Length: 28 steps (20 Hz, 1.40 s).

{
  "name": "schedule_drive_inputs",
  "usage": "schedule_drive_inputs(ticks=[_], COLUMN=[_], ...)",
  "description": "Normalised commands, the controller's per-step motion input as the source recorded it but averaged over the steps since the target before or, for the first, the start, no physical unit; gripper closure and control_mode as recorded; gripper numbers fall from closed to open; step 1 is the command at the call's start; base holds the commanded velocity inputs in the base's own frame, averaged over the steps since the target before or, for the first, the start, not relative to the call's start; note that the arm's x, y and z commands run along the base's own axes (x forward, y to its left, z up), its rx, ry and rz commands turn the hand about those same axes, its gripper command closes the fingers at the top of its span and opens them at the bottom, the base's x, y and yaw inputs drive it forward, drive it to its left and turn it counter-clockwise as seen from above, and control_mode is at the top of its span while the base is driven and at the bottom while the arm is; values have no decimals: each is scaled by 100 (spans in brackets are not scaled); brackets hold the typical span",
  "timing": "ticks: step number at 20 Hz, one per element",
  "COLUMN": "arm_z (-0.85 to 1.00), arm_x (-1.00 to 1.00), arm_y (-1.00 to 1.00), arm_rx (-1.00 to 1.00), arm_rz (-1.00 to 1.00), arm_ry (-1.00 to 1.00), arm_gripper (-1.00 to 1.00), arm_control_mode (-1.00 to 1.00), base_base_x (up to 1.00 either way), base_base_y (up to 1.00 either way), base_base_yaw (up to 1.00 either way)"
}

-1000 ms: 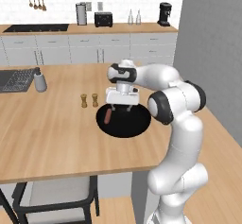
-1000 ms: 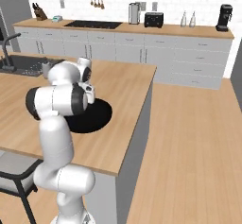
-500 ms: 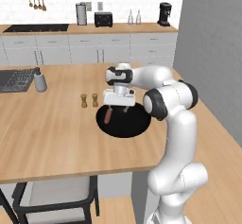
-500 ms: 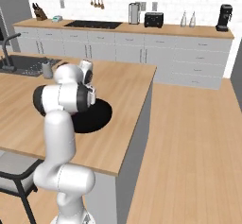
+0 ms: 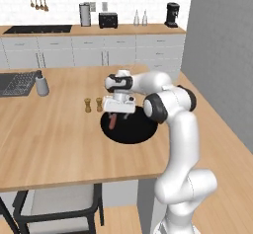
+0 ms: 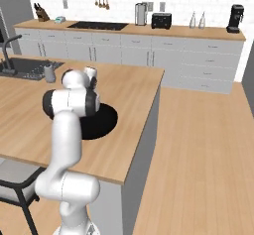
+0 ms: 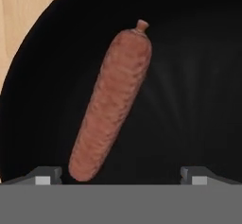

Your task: Place one bun and one sausage from the bowl on each plate.

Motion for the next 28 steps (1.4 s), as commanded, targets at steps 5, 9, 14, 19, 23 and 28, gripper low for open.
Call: schedule_drive_inputs(ticks=[5, 9, 14, 19, 23, 28], arm_z=[-41, -18, -15, -5, 0, 0], arm_x=[8, 0, 0, 0, 0, 1], arm_y=[11, 3, 5, -12, -30, -42], arm_rx=[0, -1, -4, 0, 0, 0], arm_rz=[0, 4, 3, 2, 0, 3], arm_ry=[2, 5, 1, 0, 0, 0], arm_gripper=[-100, -100, -100, -100, -100, -100], arm_control_mode=[-100, -100, -100, -100, -100, -100], base_base_x=[0, 0, 0, 0, 0, 0], base_base_y=[0, 0, 0, 0, 0, 0], base_base_yaw=[0, 0, 0, 0, 0, 0])
